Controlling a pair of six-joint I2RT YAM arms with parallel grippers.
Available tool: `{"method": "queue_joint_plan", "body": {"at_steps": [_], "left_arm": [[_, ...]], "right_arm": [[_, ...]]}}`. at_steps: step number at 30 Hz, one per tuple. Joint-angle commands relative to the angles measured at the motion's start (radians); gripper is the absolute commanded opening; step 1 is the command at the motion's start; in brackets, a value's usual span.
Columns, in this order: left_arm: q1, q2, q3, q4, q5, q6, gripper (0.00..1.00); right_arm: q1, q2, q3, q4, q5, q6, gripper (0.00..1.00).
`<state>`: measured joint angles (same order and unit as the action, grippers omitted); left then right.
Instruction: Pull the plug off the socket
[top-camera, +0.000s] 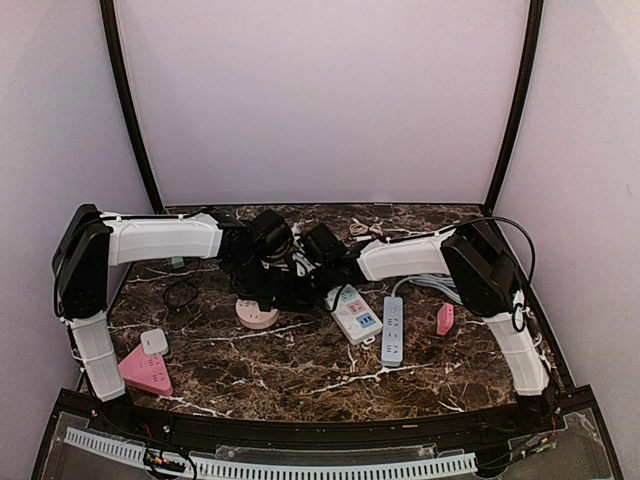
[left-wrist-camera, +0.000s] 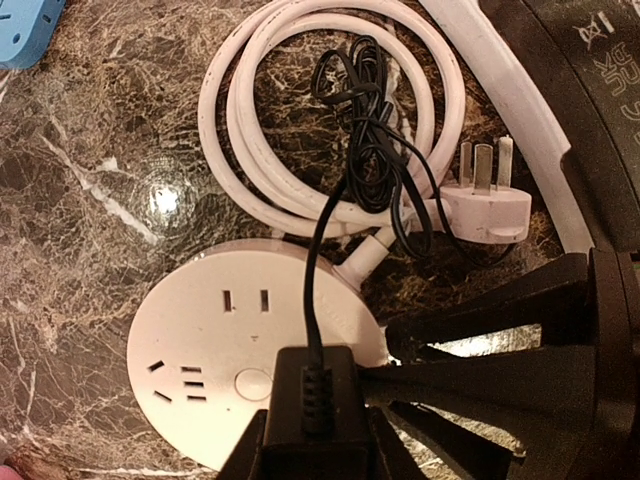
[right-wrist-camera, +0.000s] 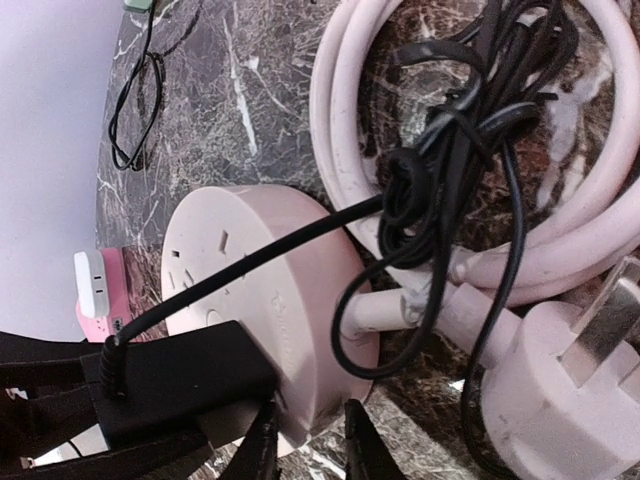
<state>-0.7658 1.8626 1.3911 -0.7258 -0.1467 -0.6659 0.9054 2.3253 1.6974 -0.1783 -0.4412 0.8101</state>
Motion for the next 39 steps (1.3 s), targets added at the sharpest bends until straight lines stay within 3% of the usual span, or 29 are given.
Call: {"method": "queue_joint_plan", "body": {"at_steps": [1,20,29,35,39], "left_arm": [[-0.004,-0.035,0.055,0.006,0.015,0.001,0.11],[-0.003,-0.163,0.005,0.114,-0.021,0.008,0.06],[0.004,-0.156,-0.016,0.094,-0.017,0.010,0.06],[0.052,-0.194,-0.073,0.146,0.065,-0.024,0.06],[0.112,-0.231,-0.162,0.244,0.213,-0.061,0.06]], "right_arm": [[0.017,0.072,0.032,-0.092,0.062,-0.006,0.17],[0.039,0.081,0.016,-0.121,0.082,-0.011,0.13],[-0.005,-0.085,-0.150,0.084,0.016,-0.013,0.42],[-0.025,-0.166,-0.255,0.211,-0.031,0.028,0.48],[-0.043,-0.193,-0.321,0.309,-0.072,0.067,0.50]]}}
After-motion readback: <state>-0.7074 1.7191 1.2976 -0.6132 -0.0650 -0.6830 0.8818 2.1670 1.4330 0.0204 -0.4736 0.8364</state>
